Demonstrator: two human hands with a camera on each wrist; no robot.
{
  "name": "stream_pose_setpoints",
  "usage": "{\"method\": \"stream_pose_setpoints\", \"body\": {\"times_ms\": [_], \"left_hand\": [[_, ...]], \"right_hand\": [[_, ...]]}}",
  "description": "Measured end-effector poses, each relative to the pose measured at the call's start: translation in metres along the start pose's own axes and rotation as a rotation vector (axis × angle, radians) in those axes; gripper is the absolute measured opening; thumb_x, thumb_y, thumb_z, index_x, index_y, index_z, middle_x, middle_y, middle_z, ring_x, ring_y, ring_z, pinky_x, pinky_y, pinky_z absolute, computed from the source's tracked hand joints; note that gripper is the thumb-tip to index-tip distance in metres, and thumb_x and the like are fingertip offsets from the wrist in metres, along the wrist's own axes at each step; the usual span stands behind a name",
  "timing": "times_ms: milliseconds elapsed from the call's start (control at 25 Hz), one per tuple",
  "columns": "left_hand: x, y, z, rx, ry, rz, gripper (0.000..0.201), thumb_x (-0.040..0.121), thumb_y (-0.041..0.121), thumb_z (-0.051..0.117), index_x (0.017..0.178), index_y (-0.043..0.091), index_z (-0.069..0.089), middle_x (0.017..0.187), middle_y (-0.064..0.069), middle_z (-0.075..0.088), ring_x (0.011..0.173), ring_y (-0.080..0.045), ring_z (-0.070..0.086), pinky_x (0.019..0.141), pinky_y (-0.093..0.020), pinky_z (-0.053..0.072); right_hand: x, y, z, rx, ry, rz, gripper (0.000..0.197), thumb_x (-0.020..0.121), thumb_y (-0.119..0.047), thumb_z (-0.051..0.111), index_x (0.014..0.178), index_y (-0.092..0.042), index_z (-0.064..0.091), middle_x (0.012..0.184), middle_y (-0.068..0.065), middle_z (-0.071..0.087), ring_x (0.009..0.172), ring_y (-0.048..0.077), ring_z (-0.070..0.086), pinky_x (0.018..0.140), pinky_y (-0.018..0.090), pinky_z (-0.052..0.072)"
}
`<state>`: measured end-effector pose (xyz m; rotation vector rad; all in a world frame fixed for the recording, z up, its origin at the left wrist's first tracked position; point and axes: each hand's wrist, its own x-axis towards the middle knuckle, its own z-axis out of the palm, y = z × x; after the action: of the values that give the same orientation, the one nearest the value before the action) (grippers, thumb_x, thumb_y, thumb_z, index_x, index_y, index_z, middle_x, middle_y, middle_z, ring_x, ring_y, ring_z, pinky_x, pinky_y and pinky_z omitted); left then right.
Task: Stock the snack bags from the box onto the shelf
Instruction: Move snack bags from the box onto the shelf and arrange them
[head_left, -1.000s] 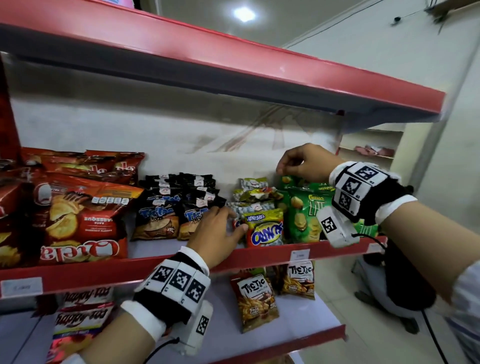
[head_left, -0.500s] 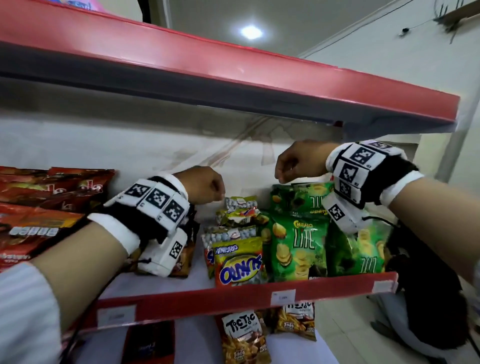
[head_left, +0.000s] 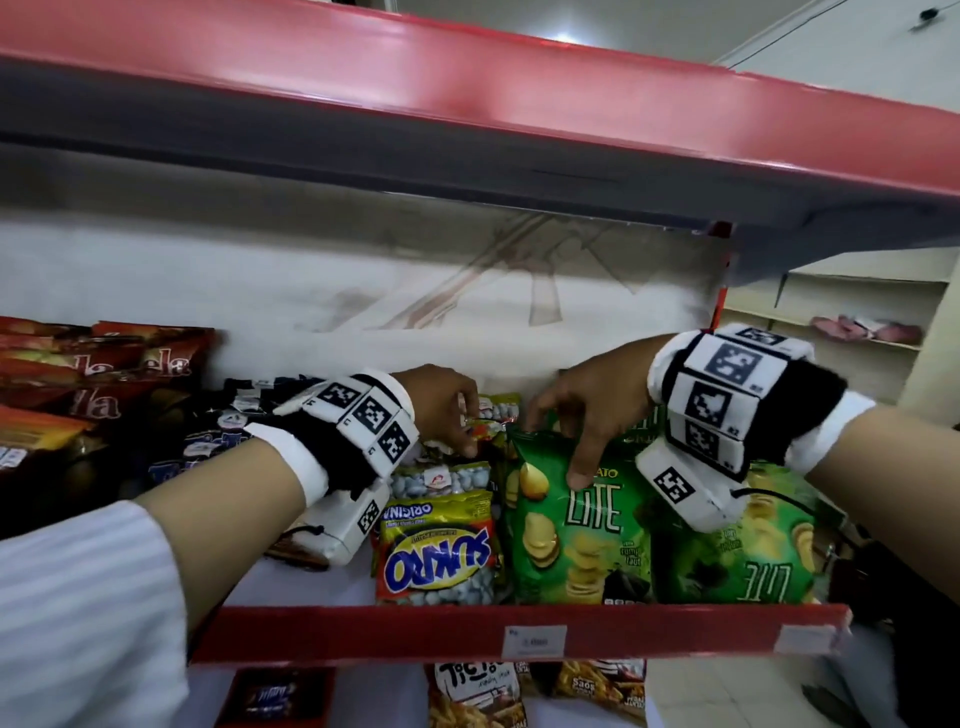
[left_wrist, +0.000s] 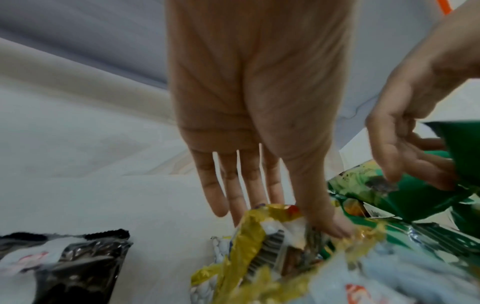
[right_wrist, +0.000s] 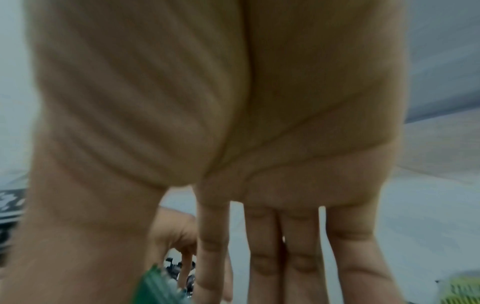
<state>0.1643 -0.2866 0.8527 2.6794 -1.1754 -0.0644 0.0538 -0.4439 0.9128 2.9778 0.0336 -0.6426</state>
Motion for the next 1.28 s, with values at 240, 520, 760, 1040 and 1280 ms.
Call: {"method": "stream_pose_setpoints", "body": {"times_ms": [240, 520, 760, 1040, 1280], "left_hand": [[-0.013, -0.027, -0.015, -0.066, 0.277, -0.078, 0.034, 0.092, 0.020, 0.059, 0.125, 0.011, 0.059, 0.119, -0.011, 0.064, 0.109, -0.024, 0.058, 0.080, -0.020, 0.037], [-0.021, -0.059, -0.027, -0.508, 0.630, -0.134, 0.018, 0.087, 0.014, 0.066, 0.105, 0.013, 0.065, 0.098, -0.014, 0.068, 0.091, -0.025, 0.062, 0.074, -0.021, 0.042], [-0.019, -0.050, -0.029, -0.845, 0.745, 0.014, 0.027, 0.075, 0.013, 0.079, 0.101, 0.011, 0.073, 0.074, -0.003, 0.068, 0.059, -0.005, 0.059, 0.054, -0.018, 0.049], [-0.025, -0.055, -0.019, -1.078, 0.474, 0.152, 0.030, 0.086, 0.008, 0.065, 0.115, 0.010, 0.066, 0.098, -0.010, 0.074, 0.084, -0.006, 0.070, 0.084, -0.019, 0.054], [-0.014, -0.052, -0.022, -1.069, 0.310, 0.046, 0.039, 0.078, -0.013, 0.066, 0.115, -0.001, 0.060, 0.095, -0.010, 0.065, 0.072, -0.012, 0.067, 0.067, -0.020, 0.058]], "right_hand": [[-0.006, 0.002, 0.016, -0.085, 0.070, 0.042, 0.071, 0.073, -0.047, 0.074, 0.135, -0.031, 0.044, 0.117, -0.009, 0.049, 0.111, 0.021, 0.056, 0.097, 0.039, 0.048], [-0.008, -0.010, -0.042, 0.033, 0.432, 0.022, 0.042, 0.086, -0.051, 0.058, 0.120, -0.026, 0.056, 0.094, -0.005, 0.070, 0.076, 0.014, 0.065, 0.076, 0.029, 0.054], [0.048, -0.047, -0.077, 0.744, 0.361, 0.047, 0.066, 0.093, -0.061, 0.025, 0.135, -0.012, 0.041, 0.097, 0.032, 0.062, 0.073, 0.037, 0.066, 0.065, 0.039, 0.055], [0.068, -0.047, -0.079, 0.904, 0.385, 0.007, 0.030, 0.085, 0.006, 0.059, 0.113, 0.019, 0.056, 0.087, 0.025, 0.065, 0.076, 0.029, 0.066, 0.075, 0.034, 0.059], [0.081, -0.057, -0.072, 0.926, 0.321, -0.031, 0.028, 0.086, 0.008, 0.056, 0.112, 0.017, 0.055, 0.084, 0.024, 0.064, 0.077, 0.030, 0.067, 0.080, 0.033, 0.057]]}}
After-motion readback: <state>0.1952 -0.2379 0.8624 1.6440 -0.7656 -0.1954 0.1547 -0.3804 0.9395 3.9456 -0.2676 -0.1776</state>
